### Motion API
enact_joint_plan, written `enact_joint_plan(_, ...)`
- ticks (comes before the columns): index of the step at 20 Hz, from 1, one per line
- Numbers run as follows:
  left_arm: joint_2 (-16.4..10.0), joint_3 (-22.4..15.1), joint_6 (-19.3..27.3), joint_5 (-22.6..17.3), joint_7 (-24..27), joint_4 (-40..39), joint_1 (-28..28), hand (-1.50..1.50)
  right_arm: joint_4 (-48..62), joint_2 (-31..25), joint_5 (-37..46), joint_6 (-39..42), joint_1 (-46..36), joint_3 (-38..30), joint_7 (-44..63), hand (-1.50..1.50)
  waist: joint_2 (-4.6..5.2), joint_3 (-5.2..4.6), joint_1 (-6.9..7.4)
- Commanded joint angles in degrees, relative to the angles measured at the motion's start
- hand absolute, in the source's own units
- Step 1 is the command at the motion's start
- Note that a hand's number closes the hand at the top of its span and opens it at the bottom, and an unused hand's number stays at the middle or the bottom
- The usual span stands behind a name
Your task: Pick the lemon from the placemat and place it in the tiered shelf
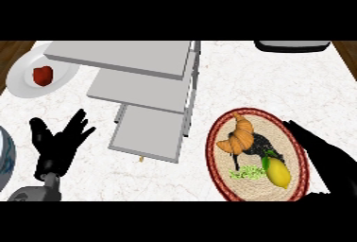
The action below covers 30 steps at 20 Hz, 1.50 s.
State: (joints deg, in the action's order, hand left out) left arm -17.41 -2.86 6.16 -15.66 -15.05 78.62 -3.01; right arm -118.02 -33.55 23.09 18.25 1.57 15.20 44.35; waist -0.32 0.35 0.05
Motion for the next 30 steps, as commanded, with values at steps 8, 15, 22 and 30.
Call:
enact_joint_plan(8,1.72,0.99,-1.42,1.99,-3.46,4.38,2.95,0.00,3.35,5.90,9.25,1.01,1.90,-0.05,-3.57,-1.50,0.25,-0.33,0.00)
enact_joint_plan(15,3.46,1.26,-0.61,3.61,-4.01,3.04,1.99,0.00,11.56,8.63,17.01,-3.12,1.61,1.05,-6.82,-1.50,0.29,-0.32,0.06)
enact_joint_plan(22,3.37,3.36,-4.02,3.71,-0.47,-0.61,2.07,0.00,20.08,10.43,20.65,-6.52,-1.63,-1.24,-13.79,-1.50,0.35,-0.33,0.09)
enact_joint_plan(30,4.65,4.03,-4.78,5.93,0.80,0.08,3.51,0.00,22.75,16.87,25.00,-8.88,-1.79,0.86,-15.43,-1.50,0.31,-0.35,0.05)
